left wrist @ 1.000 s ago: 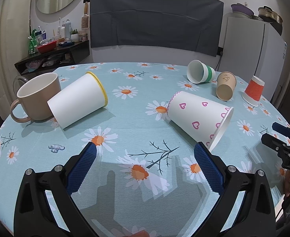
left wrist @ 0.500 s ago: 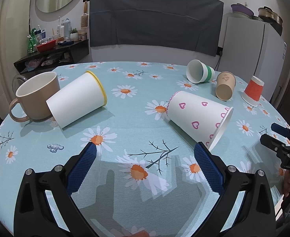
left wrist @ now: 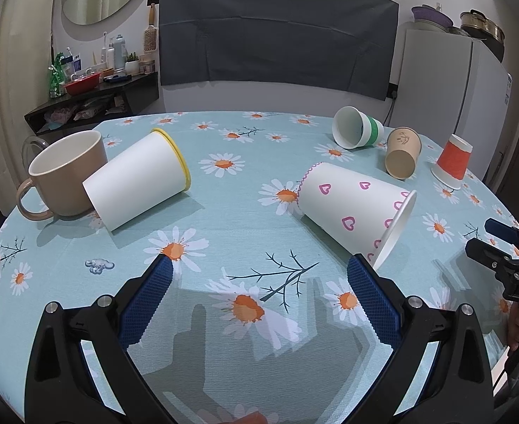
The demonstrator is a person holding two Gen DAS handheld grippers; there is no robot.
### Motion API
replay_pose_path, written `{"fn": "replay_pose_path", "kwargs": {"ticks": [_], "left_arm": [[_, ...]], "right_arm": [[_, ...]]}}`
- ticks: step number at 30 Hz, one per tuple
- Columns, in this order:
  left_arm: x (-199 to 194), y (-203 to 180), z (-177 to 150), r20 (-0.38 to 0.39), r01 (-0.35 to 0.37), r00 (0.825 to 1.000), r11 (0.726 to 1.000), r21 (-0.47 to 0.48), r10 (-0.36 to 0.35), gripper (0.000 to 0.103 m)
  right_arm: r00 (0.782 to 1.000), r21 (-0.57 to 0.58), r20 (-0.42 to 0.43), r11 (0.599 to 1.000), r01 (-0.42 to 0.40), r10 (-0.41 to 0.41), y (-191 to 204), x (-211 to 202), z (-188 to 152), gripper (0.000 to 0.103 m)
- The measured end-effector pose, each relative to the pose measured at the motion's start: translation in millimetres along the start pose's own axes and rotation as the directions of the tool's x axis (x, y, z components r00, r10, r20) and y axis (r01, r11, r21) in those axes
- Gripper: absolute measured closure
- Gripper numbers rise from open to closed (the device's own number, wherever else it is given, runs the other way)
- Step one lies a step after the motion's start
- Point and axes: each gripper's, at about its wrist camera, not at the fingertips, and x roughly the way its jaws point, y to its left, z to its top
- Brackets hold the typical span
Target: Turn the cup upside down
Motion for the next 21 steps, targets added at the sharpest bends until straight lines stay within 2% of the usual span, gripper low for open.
{"fn": "replay_pose_path", "kwargs": {"ticks": [11,21], "left_arm": [[-0.2,0.1,-0.1,-0.002,-0.001,1.000,1.000,-0.001,0.001,0.006],[-0.3,-1.5,-0.2,0.000,-0.031,1.000,0.999,0.013,0.031,0.006]], "right_arm": [[1.000,0.001,0.001,1.000,-0.004,0.004,0.3,-0.8,0.2,0.008],[1.000,0.004,0.002,1.000,-0.010,0.010,0.8,-2.0,0.8,0.008]]}}
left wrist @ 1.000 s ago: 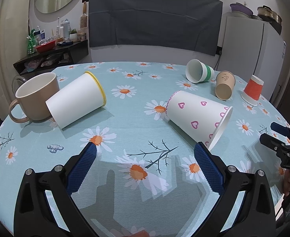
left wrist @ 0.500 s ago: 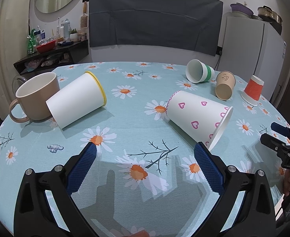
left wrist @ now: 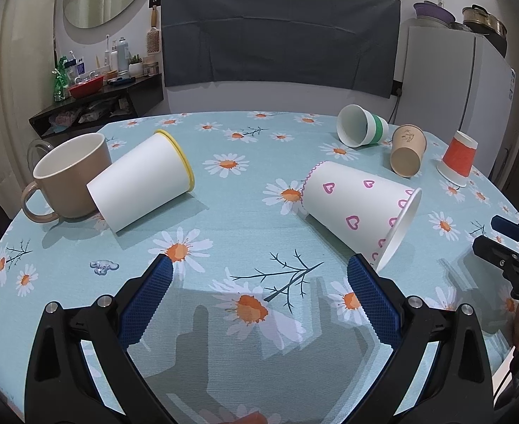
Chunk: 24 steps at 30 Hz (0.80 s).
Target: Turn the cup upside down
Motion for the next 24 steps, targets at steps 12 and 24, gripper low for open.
{"fn": "replay_pose_path", "kwargs": {"ticks": [12,24], "left_arm": [[1,-3,0,-0.014,-0.016,1.000,1.000,0.013,0.016,0.006],[0,-36,1,-0.018,0.010,1.000,0.991,0.130,-0.007,0.006]], "right_arm": [[1.000,0.005,0.007,1.000,-0.012,0.012,-2,-2,0,0.008],[0.999,0.017,0.019,0.999,-0.032,0.032,-6,-3,1,0.008]]}}
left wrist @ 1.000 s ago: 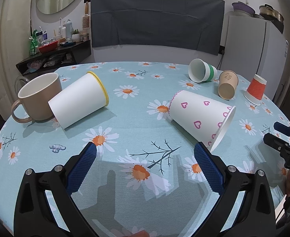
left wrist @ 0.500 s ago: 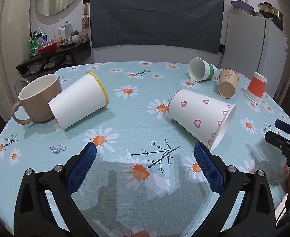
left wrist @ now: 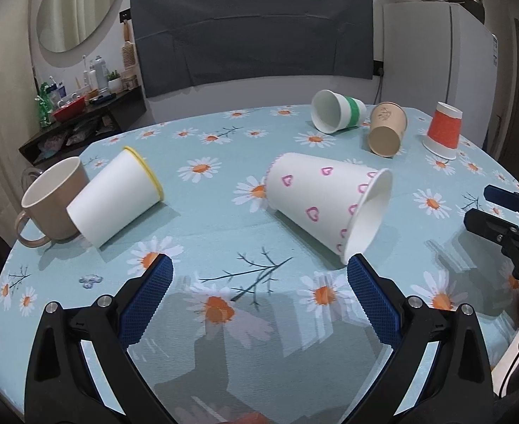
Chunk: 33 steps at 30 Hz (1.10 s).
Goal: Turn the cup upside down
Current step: 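Move the right tool to the pink-heart cup and close around its body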
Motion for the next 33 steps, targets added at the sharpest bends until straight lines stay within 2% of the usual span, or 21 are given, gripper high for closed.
{"fn": "replay_pose_path", "kwargs": {"ticks": [7,9,10,11,12,13,14,15,18,20,23,28,33], "left_arm": [[10,-27,12,-0.020,0.060,0.998,0.998,0.022,-0.060,0.007],[15,-31,15,-0.031,0.056,0.998,0.998,0.023,-0.055,0.021],[18,-33,17,-0.042,0.053,0.998,0.998,0.020,-0.052,0.025],[22,-33,19,-0.057,0.053,0.997,0.999,0.014,-0.052,0.038],[26,-33,20,-0.074,0.051,0.996,0.999,0.009,-0.050,0.058],[31,-33,22,-0.092,0.050,0.995,0.999,0.001,-0.050,0.070],[36,-32,23,-0.108,0.047,0.993,0.999,-0.011,-0.048,0.086],[40,-31,24,-0.117,0.043,0.992,0.999,-0.020,-0.045,0.096],[40,-32,25,-0.113,0.065,0.991,0.997,-0.043,-0.069,0.097],[36,-40,24,-0.103,0.067,0.992,0.998,-0.005,-0.067,0.098],[30,-54,22,-0.117,0.118,0.987,0.993,0.030,-0.114,0.098],[21,-81,17,-0.127,0.170,0.979,0.982,0.088,-0.158,0.098],[15,-106,13,-0.130,0.195,0.975,0.974,0.120,-0.179,0.097]], "right_arm": [[1.000,0.006,0.009,1.000,-0.015,0.015,-2,-2,0,0.008],[0.999,0.004,0.016,1.000,-0.029,0.029,-3,-3,-1,0.008],[0.999,0.006,0.019,1.000,-0.030,0.030,-3,-4,-1,0.008],[0.999,0.009,0.025,0.999,-0.031,0.030,-3,-5,-1,0.008],[0.999,0.012,0.035,1.000,-0.029,0.029,-4,-6,-1,0.008],[0.999,0.016,0.043,1.000,-0.027,0.026,-4,-7,-2,0.008],[0.999,0.019,0.048,0.999,-0.026,0.025,-5,-8,-2,0.008],[0.999,0.020,0.048,0.999,-0.027,0.026,-5,-8,-1,0.008],[0.998,0.024,0.050,0.999,-0.025,0.024,-6,-8,-2,0.008],[0.998,0.034,0.062,0.999,-0.017,0.015,-6,-10,-2,0.008],[0.997,0.055,0.074,0.998,0.012,-0.016,-10,-13,-1,0.008],[0.999,0.113,0.048,0.994,0.007,-0.012,-28,-15,0,0.008],[0.998,0.147,0.030,0.988,0.056,-0.061,-46,-21,-2,0.008]]}}
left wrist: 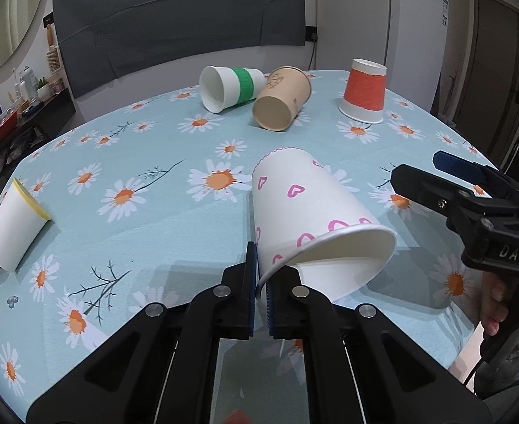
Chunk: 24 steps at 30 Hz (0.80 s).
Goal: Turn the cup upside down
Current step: 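Move the right tool to the pink-heart cup and close around its body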
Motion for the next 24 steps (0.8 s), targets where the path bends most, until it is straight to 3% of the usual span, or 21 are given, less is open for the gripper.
{"fn": "replay_pose_path", "kwargs": {"ticks": [2,4,6,10,18,20,24], "left_arm": [[2,-8,-2,-0.008,0.023,1.000,1.000,0.017,-0.023,0.095],[5,-10,-4,-0.020,0.068,0.998,0.997,0.026,-0.067,0.073],[3,-6,-7,-0.013,0.055,0.998,0.998,0.013,-0.055,0.031],[-8,11,-13,0.007,0.052,0.999,0.998,-0.018,-0.052,0.008],[-27,62,-37,0.055,-0.120,0.992,0.992,0.035,0.118,0.006],[-27,77,-38,0.054,-0.156,0.987,0.987,0.024,0.154,0.006],[-29,99,-34,0.046,-0.129,0.990,0.991,-0.035,0.131,0.006]], "right_arm": [[1.000,0.012,-0.004,1.000,0.009,-0.009,-7,-2,1,0.008],[1.000,0.021,-0.007,1.000,0.011,-0.011,-12,-4,2,0.008],[1.000,0.029,-0.001,1.000,0.010,-0.010,-16,-7,4,0.008],[1.000,0.017,-0.001,1.000,0.014,-0.014,-17,-11,9,0.008],[0.988,0.037,-0.132,0.997,-0.073,0.077,-17,-2,32,0.008],[0.973,0.052,-0.196,0.992,-0.111,0.120,-15,3,39,0.008],[0.920,0.063,-0.339,0.981,-0.186,0.196,-4,15,57,0.008]]}}
